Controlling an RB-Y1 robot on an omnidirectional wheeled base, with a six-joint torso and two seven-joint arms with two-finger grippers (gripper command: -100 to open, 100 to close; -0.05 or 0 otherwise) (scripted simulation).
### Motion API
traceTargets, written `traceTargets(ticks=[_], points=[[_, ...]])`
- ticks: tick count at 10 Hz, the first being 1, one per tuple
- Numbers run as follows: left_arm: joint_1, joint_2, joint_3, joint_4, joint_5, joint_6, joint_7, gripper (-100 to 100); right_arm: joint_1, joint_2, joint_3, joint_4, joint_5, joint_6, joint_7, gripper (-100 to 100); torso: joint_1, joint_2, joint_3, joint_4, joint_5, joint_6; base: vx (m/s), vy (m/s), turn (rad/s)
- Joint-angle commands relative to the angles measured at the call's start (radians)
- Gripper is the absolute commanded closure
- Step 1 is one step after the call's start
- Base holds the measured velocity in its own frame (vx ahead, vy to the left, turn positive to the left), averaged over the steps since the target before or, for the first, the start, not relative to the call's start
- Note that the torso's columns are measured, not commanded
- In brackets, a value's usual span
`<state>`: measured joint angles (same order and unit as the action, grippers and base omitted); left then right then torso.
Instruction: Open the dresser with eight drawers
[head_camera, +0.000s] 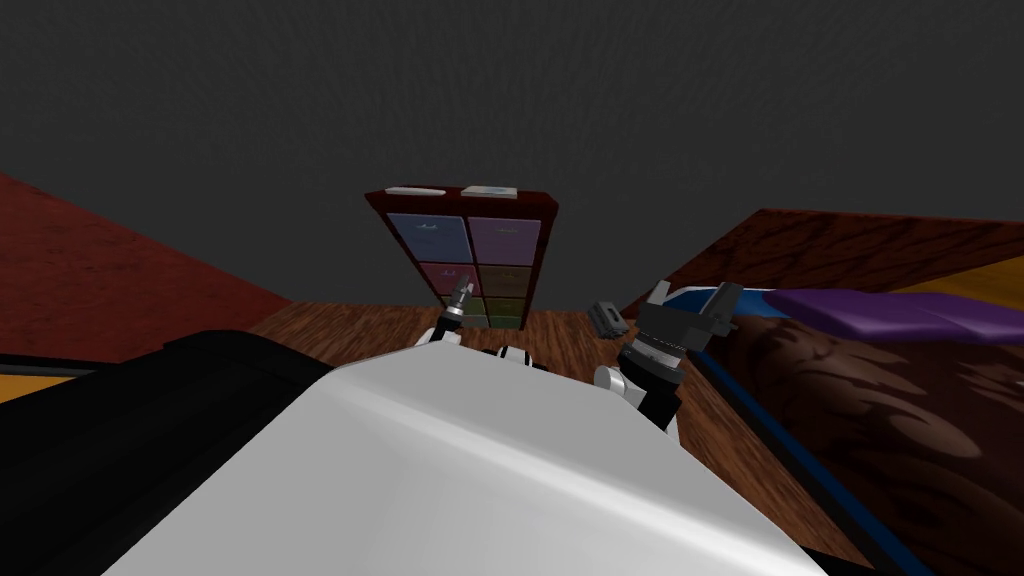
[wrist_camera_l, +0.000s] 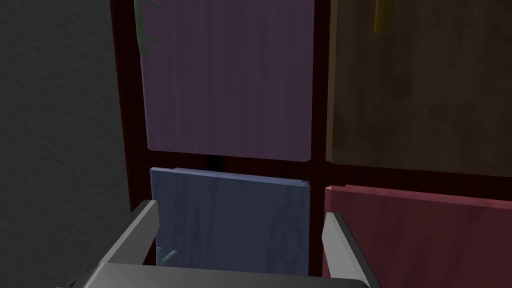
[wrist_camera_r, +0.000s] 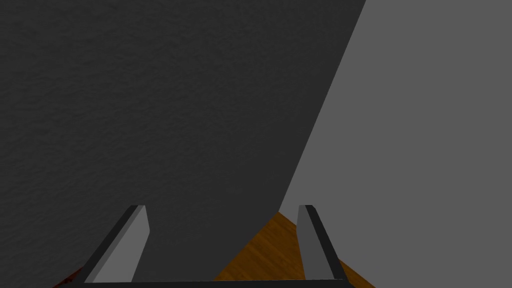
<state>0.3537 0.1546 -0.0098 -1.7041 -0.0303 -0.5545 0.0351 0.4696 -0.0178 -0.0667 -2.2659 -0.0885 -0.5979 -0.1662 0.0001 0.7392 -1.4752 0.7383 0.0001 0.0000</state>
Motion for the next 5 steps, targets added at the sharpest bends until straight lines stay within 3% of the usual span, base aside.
traceTargets(ticks=[1, 5], points=[[-0.014, 0.0, 0.008, 0.058, 0.003, -0.002, -0.002, -100, 0.0, 0.0, 0.0, 0.0, 0.0, 0.0, 0.0, 0, 0.0, 0.0, 0.0, 0.0, 0.0, 0.0, 0.109, -0.083, 0.008], [-0.035, -0.022, 0.019, 0.15, 0.007, -0.01, -0.008, -100, 0.0, 0.0, 0.0, 0.0, 0.0, 0.0, 0.0, 0, 0.0, -0.001, -0.001, 0.0, 0.0, 0.0, 0.114, -0.082, 0.007]])
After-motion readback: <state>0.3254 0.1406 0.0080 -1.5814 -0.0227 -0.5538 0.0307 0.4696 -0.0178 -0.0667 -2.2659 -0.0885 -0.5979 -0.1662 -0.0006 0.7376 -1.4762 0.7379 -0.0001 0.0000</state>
